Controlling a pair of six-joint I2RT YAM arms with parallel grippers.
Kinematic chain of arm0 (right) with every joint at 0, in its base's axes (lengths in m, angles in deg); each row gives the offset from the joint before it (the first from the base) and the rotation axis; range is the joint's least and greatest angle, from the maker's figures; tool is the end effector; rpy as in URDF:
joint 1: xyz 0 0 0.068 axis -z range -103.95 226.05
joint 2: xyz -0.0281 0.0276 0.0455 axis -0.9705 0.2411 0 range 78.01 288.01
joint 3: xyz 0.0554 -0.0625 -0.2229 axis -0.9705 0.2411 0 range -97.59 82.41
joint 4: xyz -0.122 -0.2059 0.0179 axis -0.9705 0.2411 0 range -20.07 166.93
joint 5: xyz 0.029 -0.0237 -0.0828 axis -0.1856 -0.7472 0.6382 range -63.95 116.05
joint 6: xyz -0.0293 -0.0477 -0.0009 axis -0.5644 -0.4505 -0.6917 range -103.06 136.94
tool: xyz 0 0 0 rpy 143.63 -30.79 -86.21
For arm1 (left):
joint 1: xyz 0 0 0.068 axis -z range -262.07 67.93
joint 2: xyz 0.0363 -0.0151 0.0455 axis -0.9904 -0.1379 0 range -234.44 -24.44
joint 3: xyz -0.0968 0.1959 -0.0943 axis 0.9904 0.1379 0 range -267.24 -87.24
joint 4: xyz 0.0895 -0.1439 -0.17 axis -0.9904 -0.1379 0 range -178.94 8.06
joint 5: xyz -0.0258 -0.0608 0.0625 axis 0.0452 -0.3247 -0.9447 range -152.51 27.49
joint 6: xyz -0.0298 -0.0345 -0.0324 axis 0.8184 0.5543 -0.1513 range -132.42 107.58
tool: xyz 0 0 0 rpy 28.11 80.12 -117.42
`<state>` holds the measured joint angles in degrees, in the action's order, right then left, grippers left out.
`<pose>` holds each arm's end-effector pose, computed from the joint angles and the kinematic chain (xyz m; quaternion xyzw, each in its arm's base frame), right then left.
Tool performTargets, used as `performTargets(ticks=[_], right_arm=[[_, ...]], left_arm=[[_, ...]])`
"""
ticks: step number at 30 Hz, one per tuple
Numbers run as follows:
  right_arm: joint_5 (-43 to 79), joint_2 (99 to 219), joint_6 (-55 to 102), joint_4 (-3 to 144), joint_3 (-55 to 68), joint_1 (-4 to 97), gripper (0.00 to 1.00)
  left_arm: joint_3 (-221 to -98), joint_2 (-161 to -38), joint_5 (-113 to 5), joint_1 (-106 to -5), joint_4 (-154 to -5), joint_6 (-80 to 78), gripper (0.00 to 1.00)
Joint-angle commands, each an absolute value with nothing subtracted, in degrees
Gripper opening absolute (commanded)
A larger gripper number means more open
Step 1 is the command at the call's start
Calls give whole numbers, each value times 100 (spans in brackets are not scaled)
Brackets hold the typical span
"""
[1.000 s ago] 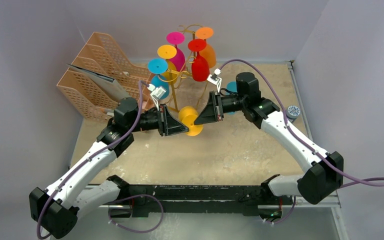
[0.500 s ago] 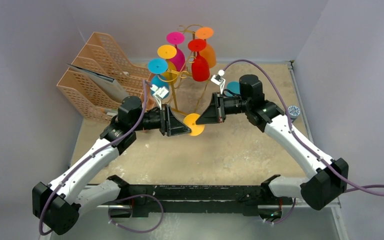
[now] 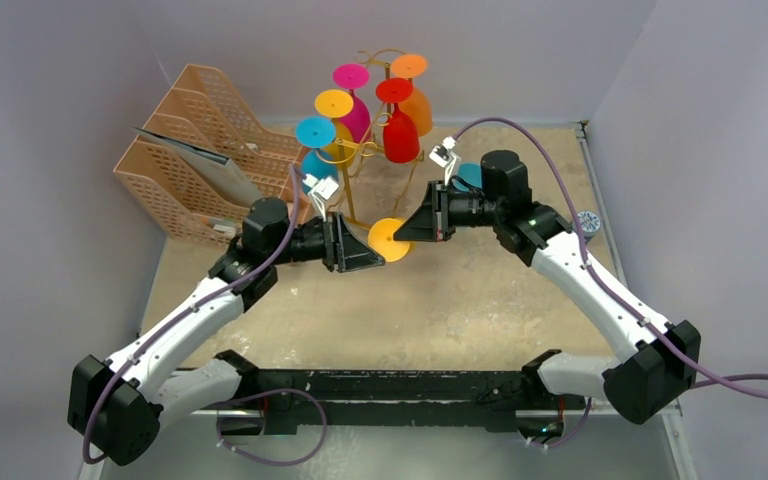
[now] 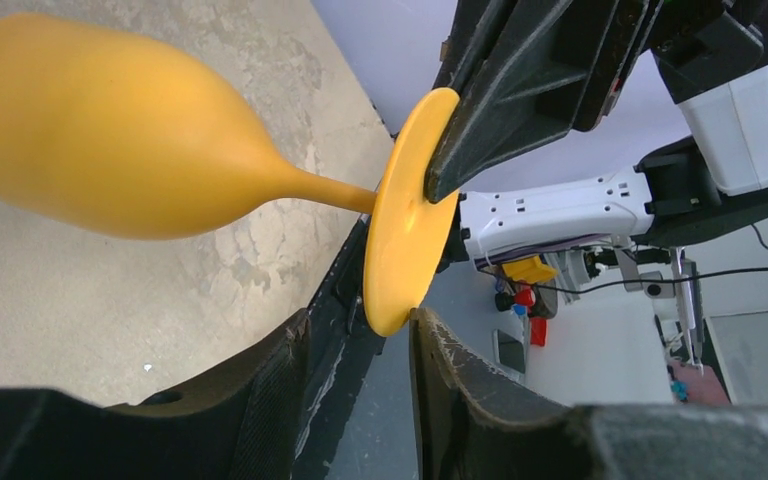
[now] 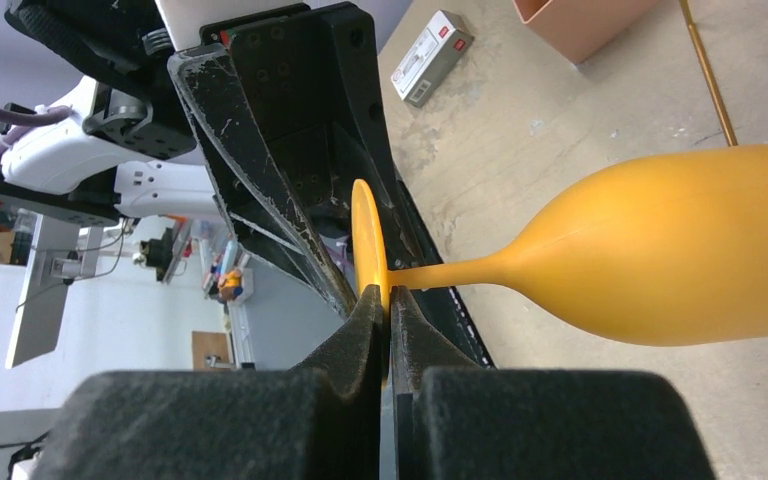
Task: Take the wine glass off the wine glass rack
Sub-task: Place the wine glass at the center of the board.
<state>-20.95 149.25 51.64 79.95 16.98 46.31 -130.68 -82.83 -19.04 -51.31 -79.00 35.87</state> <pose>0.2206 0.1585 0.3391 -0.2085 0.7413 0.5640 0.2982 0.1842 -0.1407 0.2870 0.1203 0.7491 -0.5939 0.2677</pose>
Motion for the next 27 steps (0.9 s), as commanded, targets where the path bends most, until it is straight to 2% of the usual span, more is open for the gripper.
performTargets(ticks=[1,9,19,25,27], right_arm=[[-2021,14839,5164,7833,1701,4608,0],[-2093,14863,5175,7845,1708,4599,0],[-2005,14901,5182,7933,1719,4598,0],[-1942,14876,5197,7933,1719,4599,0],[-1914,14861,5193,7944,1714,4599,4]], left_arm=[[-12971,-8326,-2090,-5139,-7134,3866,38],[-12858,-8459,-2146,-5139,-6426,4206,32],[-12818,-8535,-1978,-5132,-6141,4324,15],[-12833,-8557,-1877,-5134,-6177,4295,1],[-12837,-8569,-1842,-5138,-6168,4288,0]])
